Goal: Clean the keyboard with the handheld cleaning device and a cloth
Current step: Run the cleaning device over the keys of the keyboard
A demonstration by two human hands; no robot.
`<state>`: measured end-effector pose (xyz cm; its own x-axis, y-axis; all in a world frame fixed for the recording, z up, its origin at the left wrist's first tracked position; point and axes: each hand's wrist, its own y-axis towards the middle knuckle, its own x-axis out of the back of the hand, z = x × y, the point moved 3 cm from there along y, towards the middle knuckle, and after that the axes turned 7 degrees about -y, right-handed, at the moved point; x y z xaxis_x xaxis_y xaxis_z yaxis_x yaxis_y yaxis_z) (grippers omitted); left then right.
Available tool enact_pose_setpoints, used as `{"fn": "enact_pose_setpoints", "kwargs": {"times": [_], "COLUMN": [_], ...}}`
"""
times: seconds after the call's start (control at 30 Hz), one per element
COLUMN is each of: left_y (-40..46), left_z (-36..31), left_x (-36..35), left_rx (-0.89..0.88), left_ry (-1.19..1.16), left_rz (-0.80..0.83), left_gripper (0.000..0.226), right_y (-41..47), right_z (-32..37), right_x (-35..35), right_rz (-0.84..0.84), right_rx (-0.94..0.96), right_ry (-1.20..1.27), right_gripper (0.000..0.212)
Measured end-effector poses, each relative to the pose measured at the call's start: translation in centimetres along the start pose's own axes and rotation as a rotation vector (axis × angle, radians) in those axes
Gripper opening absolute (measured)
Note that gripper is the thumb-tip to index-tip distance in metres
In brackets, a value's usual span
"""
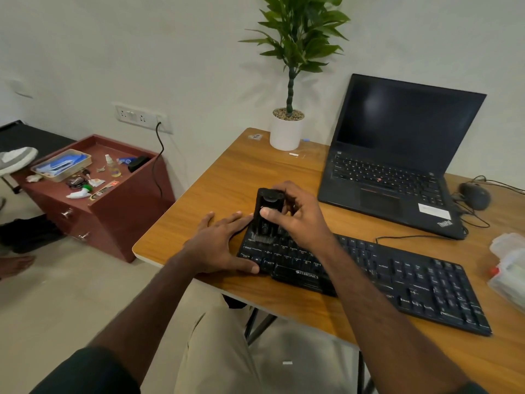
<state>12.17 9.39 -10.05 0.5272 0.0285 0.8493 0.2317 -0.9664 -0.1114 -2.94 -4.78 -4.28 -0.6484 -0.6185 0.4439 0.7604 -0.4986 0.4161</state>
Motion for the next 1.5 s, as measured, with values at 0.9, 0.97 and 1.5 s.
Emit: {"fn": "enact_pose_setpoints", "kwargs": {"times": [0.9, 0.97, 1.5], "left_y": [0.1, 0.2, 0.3], "left_z": [0.1, 0.2, 0.6], "left_x": [0.1, 0.0, -0.2], "left_rx": [0.013, 0.016, 0.014], "left_ry": [-0.03, -0.022, -0.017], "left_rz": [-0.007, -0.005, -0.011], "left_gripper": [0.129, 0.129, 0.129], "right_y": [-2.4, -2.3, -2.8], "right_z": [-1.6, -1.5, -2.1], "right_x": [3.7, 4.5, 5.9], "right_rz": [0.056, 0.058, 0.072], "right_rx": [-0.022, 0.003, 0.014], "right_ry": [-0.074, -0.105, -0.056], "right_gripper": [0.036, 0.039, 0.036]}}
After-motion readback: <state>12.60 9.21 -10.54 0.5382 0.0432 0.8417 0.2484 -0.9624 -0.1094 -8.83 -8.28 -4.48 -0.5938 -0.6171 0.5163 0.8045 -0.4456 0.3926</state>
